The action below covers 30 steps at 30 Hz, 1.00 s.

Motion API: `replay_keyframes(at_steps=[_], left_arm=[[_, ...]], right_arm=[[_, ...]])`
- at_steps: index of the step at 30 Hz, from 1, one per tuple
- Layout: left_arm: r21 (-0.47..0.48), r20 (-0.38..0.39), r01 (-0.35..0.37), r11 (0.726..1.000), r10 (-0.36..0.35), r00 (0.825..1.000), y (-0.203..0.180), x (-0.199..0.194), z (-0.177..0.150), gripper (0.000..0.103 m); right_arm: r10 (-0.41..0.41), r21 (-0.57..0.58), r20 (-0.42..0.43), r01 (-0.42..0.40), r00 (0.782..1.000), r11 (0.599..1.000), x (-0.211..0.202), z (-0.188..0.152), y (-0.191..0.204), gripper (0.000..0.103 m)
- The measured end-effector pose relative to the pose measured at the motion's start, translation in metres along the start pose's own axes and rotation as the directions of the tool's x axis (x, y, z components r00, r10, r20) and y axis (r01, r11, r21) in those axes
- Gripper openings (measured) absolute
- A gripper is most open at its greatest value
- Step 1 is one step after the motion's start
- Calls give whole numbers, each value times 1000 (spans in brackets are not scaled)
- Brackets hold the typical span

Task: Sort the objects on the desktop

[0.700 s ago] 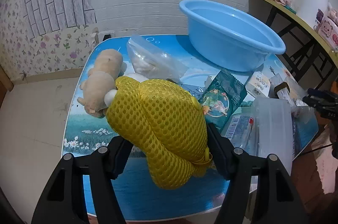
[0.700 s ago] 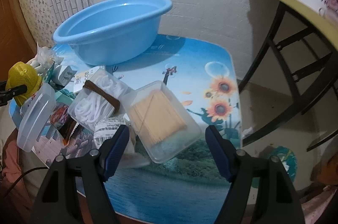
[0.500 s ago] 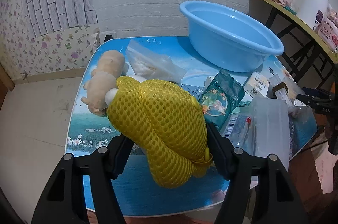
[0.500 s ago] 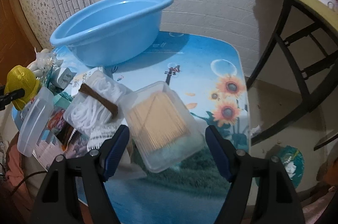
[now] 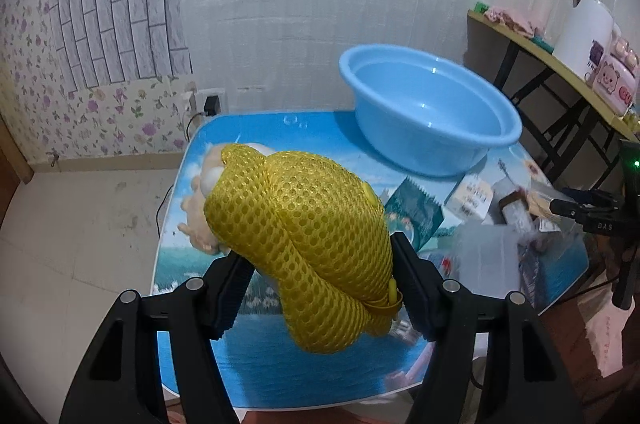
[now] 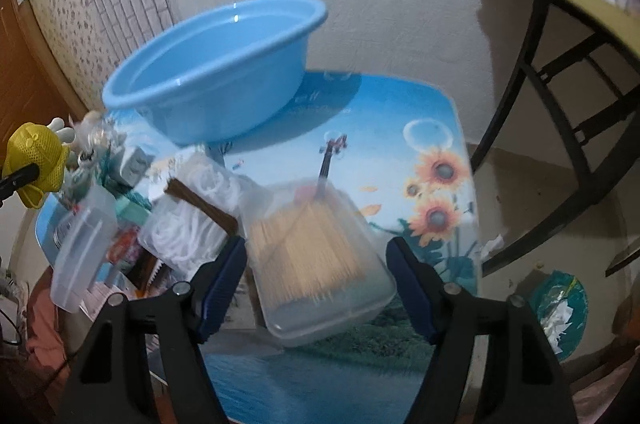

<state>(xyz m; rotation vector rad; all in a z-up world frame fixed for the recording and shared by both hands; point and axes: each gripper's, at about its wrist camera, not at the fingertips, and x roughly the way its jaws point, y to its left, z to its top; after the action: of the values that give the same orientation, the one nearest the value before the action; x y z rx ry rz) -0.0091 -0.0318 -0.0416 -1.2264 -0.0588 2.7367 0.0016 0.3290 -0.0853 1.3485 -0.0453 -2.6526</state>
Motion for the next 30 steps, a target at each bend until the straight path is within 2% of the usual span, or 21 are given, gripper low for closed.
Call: replay_keyframes(at_steps=[5,8,12,17,26,30], left_arm=[[7,19,7,1000,-8,1000,-4,-5,9,67],[8,19,13,1000,-14,1000,-6,-5,10,67],[14,19,18,1000,-18,1000,-9,-4,12,67],[12,22,23,1000,-24,999,-11,-4,15,67],[20,11,31,999,-31,999,-15,-2,13,67],[26,11,29,999,-30,999,-17,-2,13,67]], right_arm=[[5,-31,50,-4,999,1000,-20,10,10,71],[-7,-55,42,9,999,998,-19,11,16,71],[51,-27,19,-51,999,998,-14,9,15,71],[67,-47,11,-66,998,997,-14,-1,24,71],[106,-38,-42,-108,993,993,0,-7,18,73],[149,11,-42,-149,988,989,4,-6,8,72]])
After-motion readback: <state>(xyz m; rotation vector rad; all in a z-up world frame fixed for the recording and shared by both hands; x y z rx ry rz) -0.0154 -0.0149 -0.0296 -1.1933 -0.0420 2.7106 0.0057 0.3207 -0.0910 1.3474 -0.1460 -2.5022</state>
